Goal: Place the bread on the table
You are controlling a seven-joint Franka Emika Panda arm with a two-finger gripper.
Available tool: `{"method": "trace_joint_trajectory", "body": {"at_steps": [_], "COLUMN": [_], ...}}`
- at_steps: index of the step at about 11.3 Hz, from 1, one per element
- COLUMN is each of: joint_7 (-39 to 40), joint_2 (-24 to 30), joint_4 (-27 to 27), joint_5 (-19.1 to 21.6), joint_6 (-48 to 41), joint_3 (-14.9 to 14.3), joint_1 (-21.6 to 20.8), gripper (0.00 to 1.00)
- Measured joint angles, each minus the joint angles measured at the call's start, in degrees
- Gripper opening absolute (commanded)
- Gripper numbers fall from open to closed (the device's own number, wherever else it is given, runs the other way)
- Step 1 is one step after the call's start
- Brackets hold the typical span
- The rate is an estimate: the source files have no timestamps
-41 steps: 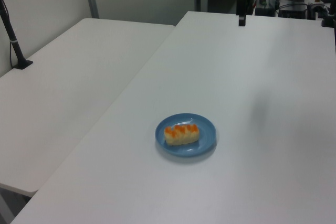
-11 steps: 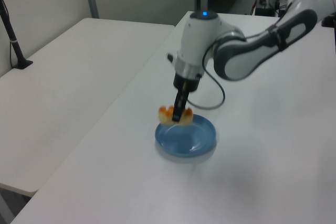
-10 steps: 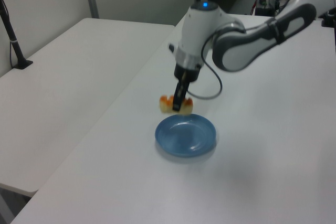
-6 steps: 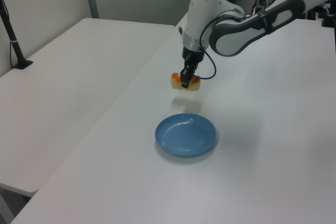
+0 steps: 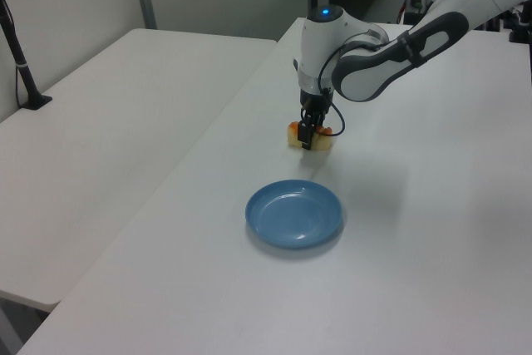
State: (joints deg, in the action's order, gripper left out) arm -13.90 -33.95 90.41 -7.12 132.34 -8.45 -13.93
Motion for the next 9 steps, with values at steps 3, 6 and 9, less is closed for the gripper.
{"method": "trace_joint_trajectory", "body": {"at_steps": [3,6,9], "joint_7": [0.05,5.68,8.11], "joint_2": [3.15,11.98,20.72], "joint_4": [-1.84,-2.37,-2.33], "joint_5": [0.0,0.01,0.35], "joint_6": [-2.41,-17.68,-29.67], "joint_3": [0.0,-0.02,0.18], "joint_1": [0.08,0.52,2.96], "gripper": [1.0,1.0,1.0]}}
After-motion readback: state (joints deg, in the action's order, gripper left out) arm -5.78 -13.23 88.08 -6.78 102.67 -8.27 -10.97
